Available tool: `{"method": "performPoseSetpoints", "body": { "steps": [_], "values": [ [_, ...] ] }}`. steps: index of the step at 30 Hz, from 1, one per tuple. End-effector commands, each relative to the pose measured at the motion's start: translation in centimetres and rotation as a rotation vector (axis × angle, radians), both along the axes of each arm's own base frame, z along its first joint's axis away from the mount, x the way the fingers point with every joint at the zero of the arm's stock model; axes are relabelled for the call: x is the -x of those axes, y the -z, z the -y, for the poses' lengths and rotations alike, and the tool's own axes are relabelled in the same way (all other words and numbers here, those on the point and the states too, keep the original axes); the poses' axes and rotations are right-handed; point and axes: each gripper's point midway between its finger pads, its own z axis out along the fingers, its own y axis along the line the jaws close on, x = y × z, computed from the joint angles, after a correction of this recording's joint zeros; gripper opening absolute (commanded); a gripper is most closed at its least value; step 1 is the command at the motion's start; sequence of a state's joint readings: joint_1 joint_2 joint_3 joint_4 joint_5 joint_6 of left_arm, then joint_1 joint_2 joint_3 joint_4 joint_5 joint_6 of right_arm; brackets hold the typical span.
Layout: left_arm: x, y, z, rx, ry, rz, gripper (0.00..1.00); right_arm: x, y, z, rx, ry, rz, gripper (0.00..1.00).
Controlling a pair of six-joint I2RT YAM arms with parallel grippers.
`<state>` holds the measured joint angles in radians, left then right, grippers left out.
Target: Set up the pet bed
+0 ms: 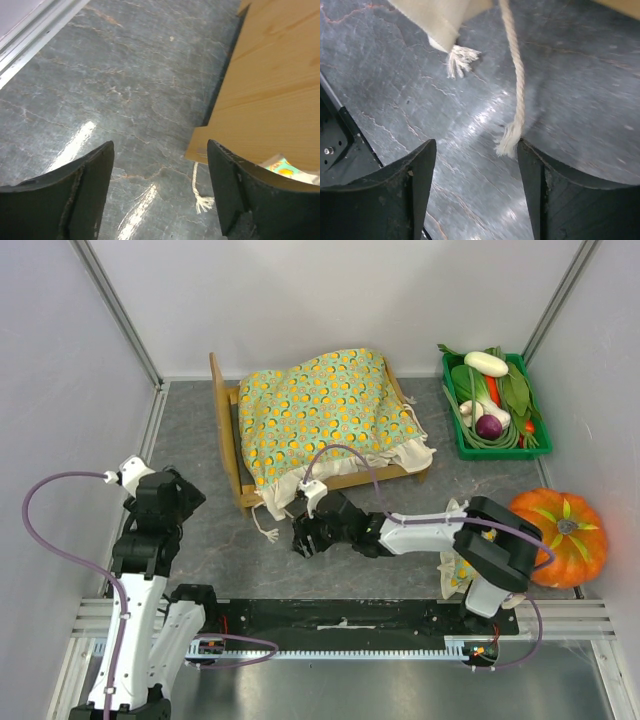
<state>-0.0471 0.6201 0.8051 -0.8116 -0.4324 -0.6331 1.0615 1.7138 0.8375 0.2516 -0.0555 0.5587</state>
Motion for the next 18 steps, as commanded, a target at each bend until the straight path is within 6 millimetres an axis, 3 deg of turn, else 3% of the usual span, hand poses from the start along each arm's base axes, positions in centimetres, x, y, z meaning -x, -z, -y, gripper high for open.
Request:
{"method": "performPoseSetpoints", "body": {
  "steps": [1,3,4,6,7,8,9,10,12,13,15,16,18],
  "values": [
    [-1.7,-4.6,1.9,0.026,0.124,0.119,0.85,-2.9,-6.2,3.5,-0.006,0.121,0.19,0.78],
    [-2.2,-5.3,2.9,0.045,0.184,0.122,0.9,-3.6,-8.0,5.4,0.031,0.149,0.249,0.8],
    [-2.4,-6.6,3.3,0.051,0.207,0.147,0.91,-4.5,-10.8,6.4,0.0,0.195,0.296,0.82],
    [-3.0,-7.3,4.3,0.071,0.265,0.149,0.92,-6.2,-12.5,9.3,0.037,0.292,0.346,0.83],
    [-3.2,-8.7,4.6,0.071,0.28,0.175,0.92,-7.9,-14.6,11.4,0.017,0.37,0.376,0.84],
    [-3.5,-9.3,4.9,0.076,0.297,0.185,0.93,-8.9,-14.9,13.4,0.054,0.433,0.384,0.85],
    [-4.0,-9.7,5.7,0.093,0.339,0.189,0.93,-9.9,-16.6,15.0,0.056,0.491,0.414,0.86],
    [-4.3,-11.1,6.1,0.093,0.365,0.221,0.93,-11.6,-16.9,17.7,0.089,0.576,0.426,0.87],
    [-4.9,-12.1,7.7,0.128,0.449,0.245,0.93,-13.4,-17.6,20.1,0.121,0.63,0.429,0.88],
    [-5.6,-13.0,8.4,0.133,0.486,0.265,0.93,-15.0,-17.6,22.8,0.139,0.703,0.41,0.88],
    [-5.9,-14.2,9.6,0.146,0.538,0.292,0.94,-16.5,-17.2,24.2,0.136,0.722,0.366,0.87],
    [-6.1,-14.2,10.8,0.15,0.574,0.283,0.94,-17.8,-17.0,26.6,0.137,0.779,0.345,0.86],
    [-6.3,-14.9,11.8,0.124,0.59,0.293,0.94,-19.7,-16.1,28.9,0.138,0.824,0.291,0.83]
  ]
}}
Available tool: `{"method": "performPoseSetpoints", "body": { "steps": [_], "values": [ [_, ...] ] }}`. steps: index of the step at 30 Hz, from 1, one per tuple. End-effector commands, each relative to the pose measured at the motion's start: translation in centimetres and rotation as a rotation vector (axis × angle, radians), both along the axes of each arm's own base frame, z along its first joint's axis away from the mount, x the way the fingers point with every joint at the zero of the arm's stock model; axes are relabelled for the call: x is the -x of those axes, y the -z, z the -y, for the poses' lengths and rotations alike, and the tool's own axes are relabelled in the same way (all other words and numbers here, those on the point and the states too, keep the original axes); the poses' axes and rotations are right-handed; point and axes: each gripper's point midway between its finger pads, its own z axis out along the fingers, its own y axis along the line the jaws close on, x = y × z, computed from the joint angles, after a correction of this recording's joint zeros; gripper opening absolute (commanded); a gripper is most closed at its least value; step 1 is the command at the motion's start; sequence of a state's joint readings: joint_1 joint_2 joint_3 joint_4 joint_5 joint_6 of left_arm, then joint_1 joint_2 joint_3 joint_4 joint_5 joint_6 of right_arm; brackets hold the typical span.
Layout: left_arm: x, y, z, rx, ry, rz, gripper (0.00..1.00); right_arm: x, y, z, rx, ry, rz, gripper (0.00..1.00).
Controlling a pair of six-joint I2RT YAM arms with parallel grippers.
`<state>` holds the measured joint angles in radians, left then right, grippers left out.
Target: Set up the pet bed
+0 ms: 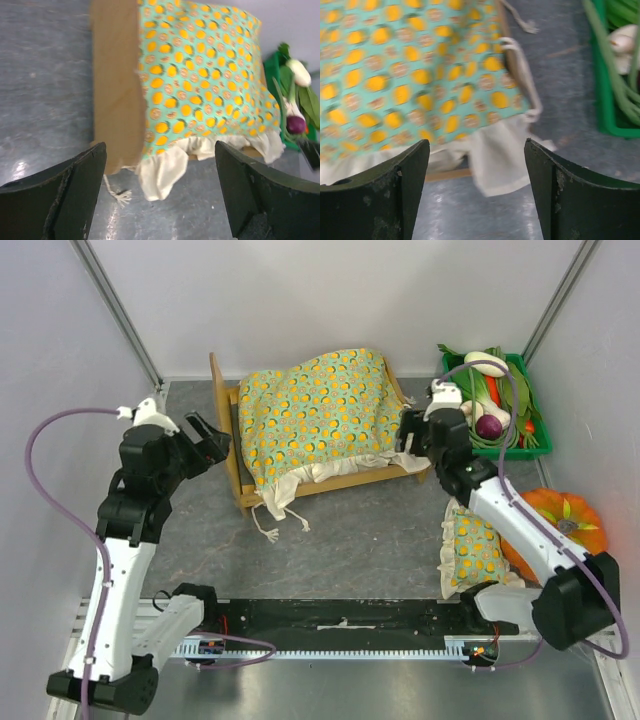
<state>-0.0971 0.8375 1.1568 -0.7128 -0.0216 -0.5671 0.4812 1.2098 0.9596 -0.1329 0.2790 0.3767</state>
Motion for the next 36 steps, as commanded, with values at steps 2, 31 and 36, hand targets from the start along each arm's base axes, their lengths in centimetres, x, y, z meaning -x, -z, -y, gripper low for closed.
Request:
{"method": "performPoseSetpoints", "body": {
  "steps": [2,31,36],
  "values": [
    [-0.4,-3.2,5.9,-0.06,0.212,0.098,0.95,-3.1,2.7,4.8,-0.015,0.063,-0.135,0.79],
    [-0.2,3.3,16.7,-0.121,0.511,0.027,0.92,7.7,12.5,-5.6,-0.418,-0.036,-0.355,0.53],
    [-0.1,5.2,20.4,-0.256,0.625,0.025,0.92,7.3,9.5,-3.5,-0.315,-0.018,-0.243,0.75]
  ]
}}
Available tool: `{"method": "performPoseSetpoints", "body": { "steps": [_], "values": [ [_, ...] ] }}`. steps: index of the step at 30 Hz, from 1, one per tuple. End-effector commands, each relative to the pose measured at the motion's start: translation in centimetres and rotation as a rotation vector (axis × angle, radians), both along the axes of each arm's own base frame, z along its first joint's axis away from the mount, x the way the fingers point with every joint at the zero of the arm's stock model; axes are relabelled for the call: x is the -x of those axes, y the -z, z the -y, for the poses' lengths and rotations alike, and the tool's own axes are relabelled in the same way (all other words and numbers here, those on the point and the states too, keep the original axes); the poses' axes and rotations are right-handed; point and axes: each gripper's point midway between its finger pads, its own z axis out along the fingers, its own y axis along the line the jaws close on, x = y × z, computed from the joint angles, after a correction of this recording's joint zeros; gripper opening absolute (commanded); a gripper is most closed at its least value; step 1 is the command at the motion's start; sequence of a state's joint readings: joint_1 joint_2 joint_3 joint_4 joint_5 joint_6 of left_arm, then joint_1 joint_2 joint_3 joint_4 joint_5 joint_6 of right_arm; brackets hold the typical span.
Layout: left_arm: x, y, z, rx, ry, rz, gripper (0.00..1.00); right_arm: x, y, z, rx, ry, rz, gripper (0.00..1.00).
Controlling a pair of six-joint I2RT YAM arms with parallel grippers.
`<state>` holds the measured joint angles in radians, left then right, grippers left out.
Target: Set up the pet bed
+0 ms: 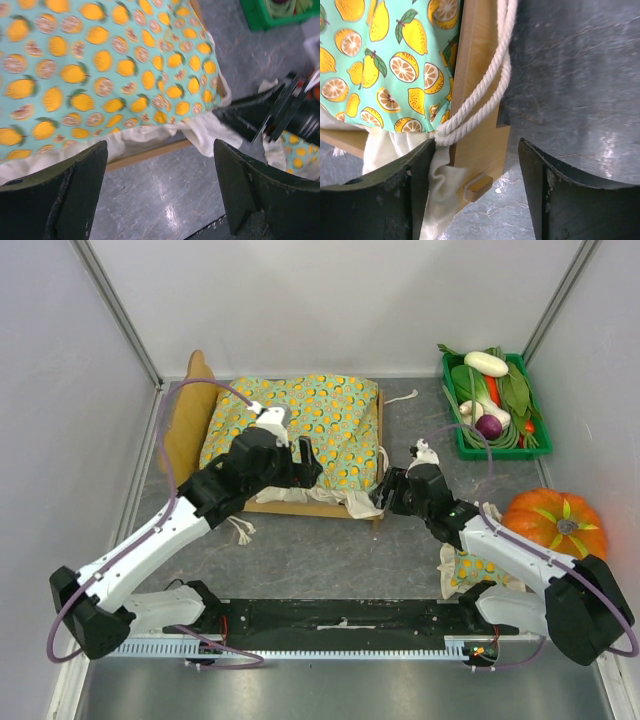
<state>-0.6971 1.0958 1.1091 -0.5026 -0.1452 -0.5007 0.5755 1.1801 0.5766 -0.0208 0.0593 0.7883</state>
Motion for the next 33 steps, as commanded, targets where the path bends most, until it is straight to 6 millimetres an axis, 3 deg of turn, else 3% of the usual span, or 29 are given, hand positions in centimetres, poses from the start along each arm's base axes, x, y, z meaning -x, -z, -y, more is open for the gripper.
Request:
{"method": "performPoseSetpoints", "body": {
  "steps": [1,2,4,5,9,14,26,30,31,33],
  "values": [
    [0.4,0.3,4.2,-0.107,0.148,0.088,0.92,-1.5,-4.2,2.4,0.05,0.104,0.135,0.77],
    [0.3,0.2,4.5,-0.12,0.143,0.095,0.92,-1.7,-6.0,2.8,0.059,0.106,0.182,0.79],
    [0.7,1.1,6.1,-0.126,0.169,0.07,0.92,-1.4,-7.0,3.8,0.094,0.121,0.21,0.8],
    [1.0,1.2,6.8,-0.114,0.182,0.061,0.91,-1.3,-8.5,4.5,0.091,0.141,0.253,0.81],
    [2.0,3.2,9.4,-0.056,0.197,-0.04,0.91,-0.7,-10.3,6.4,0.118,0.19,0.307,0.82],
    [2.5,5.9,11.2,0.022,0.143,-0.163,0.91,-0.4,-10.8,7.9,0.163,0.238,0.313,0.84],
    [-0.1,10.3,13.6,0.078,-0.001,-0.244,0.89,-0.7,-9.9,6.9,0.164,0.196,0.278,0.84],
    [-0.8,12.3,13.9,0.025,-0.004,-0.248,0.78,-0.7,-9.7,7.1,0.181,0.197,0.283,0.84],
    [-1.0,12.5,13.8,0.016,-0.008,-0.244,0.66,-0.7,-9.8,7.1,0.183,0.197,0.285,0.84],
    [-1.2,12.6,13.5,-0.003,-0.013,-0.234,0.53,-0.8,-9.7,7.3,0.195,0.199,0.286,0.83]
  ]
}}
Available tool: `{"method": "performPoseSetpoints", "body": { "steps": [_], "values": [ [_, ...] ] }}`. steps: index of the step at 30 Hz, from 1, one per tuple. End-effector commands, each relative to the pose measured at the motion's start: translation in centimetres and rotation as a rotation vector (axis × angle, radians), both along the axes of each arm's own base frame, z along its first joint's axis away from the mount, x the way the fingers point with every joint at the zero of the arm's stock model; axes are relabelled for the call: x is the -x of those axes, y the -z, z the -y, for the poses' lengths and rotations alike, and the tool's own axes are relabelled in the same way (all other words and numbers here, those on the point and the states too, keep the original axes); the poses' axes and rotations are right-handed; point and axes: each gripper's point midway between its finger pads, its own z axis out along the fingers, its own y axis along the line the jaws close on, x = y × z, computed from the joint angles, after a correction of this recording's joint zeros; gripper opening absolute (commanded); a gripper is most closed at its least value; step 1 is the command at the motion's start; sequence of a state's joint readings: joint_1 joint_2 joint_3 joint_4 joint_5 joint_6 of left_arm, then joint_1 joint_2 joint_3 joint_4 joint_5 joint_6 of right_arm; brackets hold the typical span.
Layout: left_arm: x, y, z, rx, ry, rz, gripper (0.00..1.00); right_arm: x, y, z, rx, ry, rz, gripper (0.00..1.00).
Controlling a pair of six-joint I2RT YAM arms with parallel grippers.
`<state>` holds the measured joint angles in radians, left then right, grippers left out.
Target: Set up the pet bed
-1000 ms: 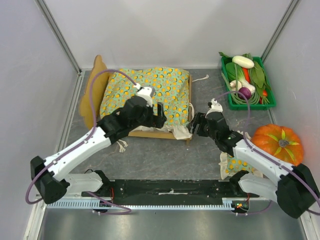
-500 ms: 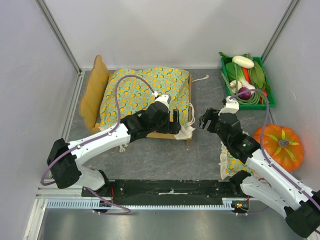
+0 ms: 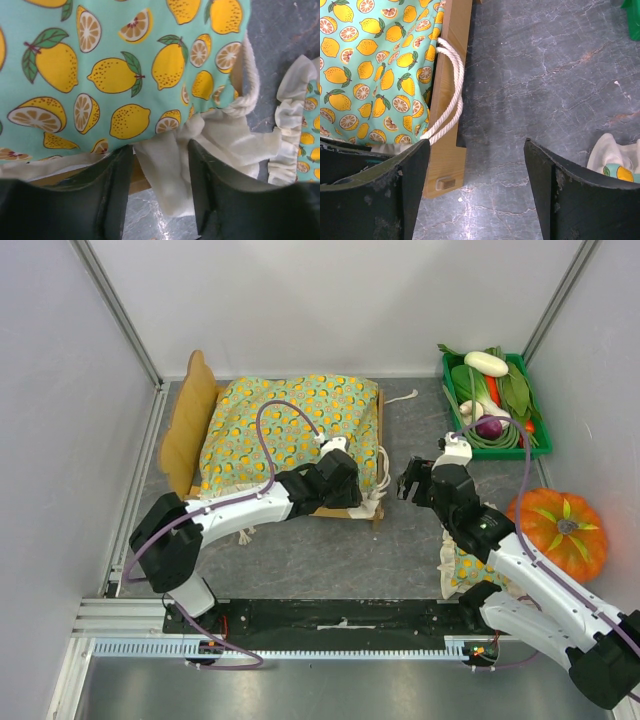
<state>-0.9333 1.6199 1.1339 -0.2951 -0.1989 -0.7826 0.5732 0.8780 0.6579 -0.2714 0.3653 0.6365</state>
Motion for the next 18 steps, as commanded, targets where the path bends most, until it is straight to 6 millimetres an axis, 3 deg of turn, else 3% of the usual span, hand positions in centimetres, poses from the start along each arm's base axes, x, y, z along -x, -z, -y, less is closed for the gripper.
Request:
{"method": "performPoseSetpoints", "body": {
  "steps": [1,4,7,12,18],
  "values": [
    [-1.9,-1.6,0.3,0.024,-0.052,0.073,0.38,-0.8,-1.7,0.2,0.012,0.011,0.042,0.83],
    [-2.3,-2.1,-0.3,0.026,-0.058,0.084,0.15,-1.1,-1.7,0.1,0.015,0.006,0.039,0.81],
    [-2.8,-3.6,-0.9,0.043,-0.062,0.109,0.02,-1.5,-1.7,-0.3,0.021,-0.014,0.032,0.8],
    [-4.0,-6.4,-3.1,0.074,-0.087,0.144,0.02,-2.2,-1.1,-1.4,0.029,-0.055,0.008,0.79],
    [-5.1,-8.8,-6.7,0.151,-0.11,0.153,0.02,-3.2,-1.8,-2.8,0.025,-0.112,0.02,0.58]
  ]
}}
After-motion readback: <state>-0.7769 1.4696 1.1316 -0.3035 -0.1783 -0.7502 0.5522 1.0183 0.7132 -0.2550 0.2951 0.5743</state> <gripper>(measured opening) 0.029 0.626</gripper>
